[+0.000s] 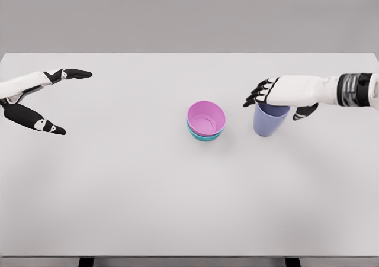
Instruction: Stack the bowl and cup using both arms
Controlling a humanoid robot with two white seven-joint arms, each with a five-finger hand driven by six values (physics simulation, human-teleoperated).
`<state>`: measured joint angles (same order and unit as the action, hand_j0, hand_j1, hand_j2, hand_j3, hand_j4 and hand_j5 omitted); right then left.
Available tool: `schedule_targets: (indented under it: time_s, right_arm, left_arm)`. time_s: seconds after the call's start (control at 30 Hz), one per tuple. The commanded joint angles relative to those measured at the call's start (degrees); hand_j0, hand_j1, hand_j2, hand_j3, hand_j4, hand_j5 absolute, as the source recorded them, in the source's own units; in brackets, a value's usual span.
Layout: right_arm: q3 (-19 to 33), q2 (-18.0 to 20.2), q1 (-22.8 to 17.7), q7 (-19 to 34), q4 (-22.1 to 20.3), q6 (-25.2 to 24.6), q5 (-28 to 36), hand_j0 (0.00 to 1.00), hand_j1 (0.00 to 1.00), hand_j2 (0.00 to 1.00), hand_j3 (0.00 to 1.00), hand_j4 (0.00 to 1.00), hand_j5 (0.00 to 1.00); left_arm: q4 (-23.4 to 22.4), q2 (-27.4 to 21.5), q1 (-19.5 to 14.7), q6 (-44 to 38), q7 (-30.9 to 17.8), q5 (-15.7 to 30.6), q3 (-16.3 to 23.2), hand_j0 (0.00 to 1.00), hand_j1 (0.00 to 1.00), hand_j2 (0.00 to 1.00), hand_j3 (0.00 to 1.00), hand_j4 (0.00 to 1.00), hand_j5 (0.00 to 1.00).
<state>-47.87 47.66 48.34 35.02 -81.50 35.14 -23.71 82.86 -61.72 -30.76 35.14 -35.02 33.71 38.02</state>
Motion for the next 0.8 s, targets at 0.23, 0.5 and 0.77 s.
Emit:
schedule_targets:
  time_s: [0.23,0.5,0.77]
  right_arm:
    - [-0.74,-0.99,0.18,-0.02,0.55,-0.14,0.25,0.68,0.68,0.68,0.68,0.68,0.68]
    - [-0.03,-1.52,1.76,-0.02,1.26,-0.14,0.34,0.69,0.69,0.69,0.69,0.69,0.69]
    - [4.45,-4.16,3.16,-0.02,0.82,-0.14,1.04,0.72,0.72,0.72,0.72,0.72,0.72]
  left_arm:
    - [0.02,0.20,0.00,-0.14,0.02,0.48,-0.05,1.00,1.00,1.00,1.00,1.00,1.00]
    - [0.02,0.20,0.00,-0.14,0.02,0.48,-0.14,1.00,1.00,1.00,1.00,1.00,1.00]
    - [0.02,0.20,0.00,-0.14,0.02,0.48,-0.14,1.00,1.00,1.00,1.00,1.00,1.00]
